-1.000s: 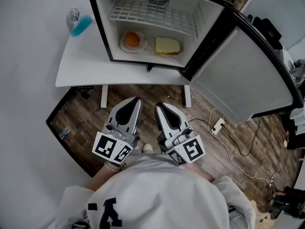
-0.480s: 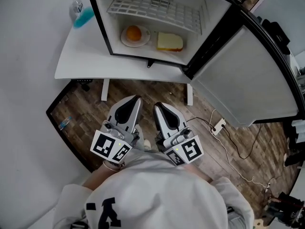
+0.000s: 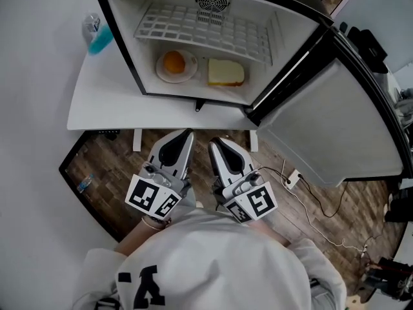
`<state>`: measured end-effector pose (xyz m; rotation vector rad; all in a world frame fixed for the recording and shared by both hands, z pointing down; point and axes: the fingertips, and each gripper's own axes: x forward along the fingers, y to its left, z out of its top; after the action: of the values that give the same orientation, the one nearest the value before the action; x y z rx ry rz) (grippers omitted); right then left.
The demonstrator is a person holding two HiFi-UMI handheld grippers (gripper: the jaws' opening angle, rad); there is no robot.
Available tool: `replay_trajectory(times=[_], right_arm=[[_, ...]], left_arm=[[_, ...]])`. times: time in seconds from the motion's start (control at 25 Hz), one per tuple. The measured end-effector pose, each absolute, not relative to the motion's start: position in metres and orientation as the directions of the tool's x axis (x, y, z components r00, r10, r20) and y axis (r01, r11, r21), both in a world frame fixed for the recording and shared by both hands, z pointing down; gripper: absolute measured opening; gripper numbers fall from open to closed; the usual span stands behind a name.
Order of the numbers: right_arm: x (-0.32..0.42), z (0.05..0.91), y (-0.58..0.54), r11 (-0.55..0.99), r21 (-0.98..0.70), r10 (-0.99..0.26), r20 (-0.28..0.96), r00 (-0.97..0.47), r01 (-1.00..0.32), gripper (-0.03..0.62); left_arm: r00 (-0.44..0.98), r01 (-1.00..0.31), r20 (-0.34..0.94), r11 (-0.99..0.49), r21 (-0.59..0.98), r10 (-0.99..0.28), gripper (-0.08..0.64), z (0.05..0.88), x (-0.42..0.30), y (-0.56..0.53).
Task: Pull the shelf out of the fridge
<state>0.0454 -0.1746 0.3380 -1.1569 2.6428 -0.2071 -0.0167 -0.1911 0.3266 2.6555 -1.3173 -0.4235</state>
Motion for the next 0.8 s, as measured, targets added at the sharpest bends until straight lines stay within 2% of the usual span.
replay_trajectory(times=[0.8], right_arm=[[0.022, 0.328, -0.313, 0.596, -0.215, -0.803, -0.185, -0.566, -0.774, 0.041]], left_arm=[[0.647, -0.707, -0.192, -0.675, 0.212, -0.738, 0.008, 0.315, -0.044, -0.33]])
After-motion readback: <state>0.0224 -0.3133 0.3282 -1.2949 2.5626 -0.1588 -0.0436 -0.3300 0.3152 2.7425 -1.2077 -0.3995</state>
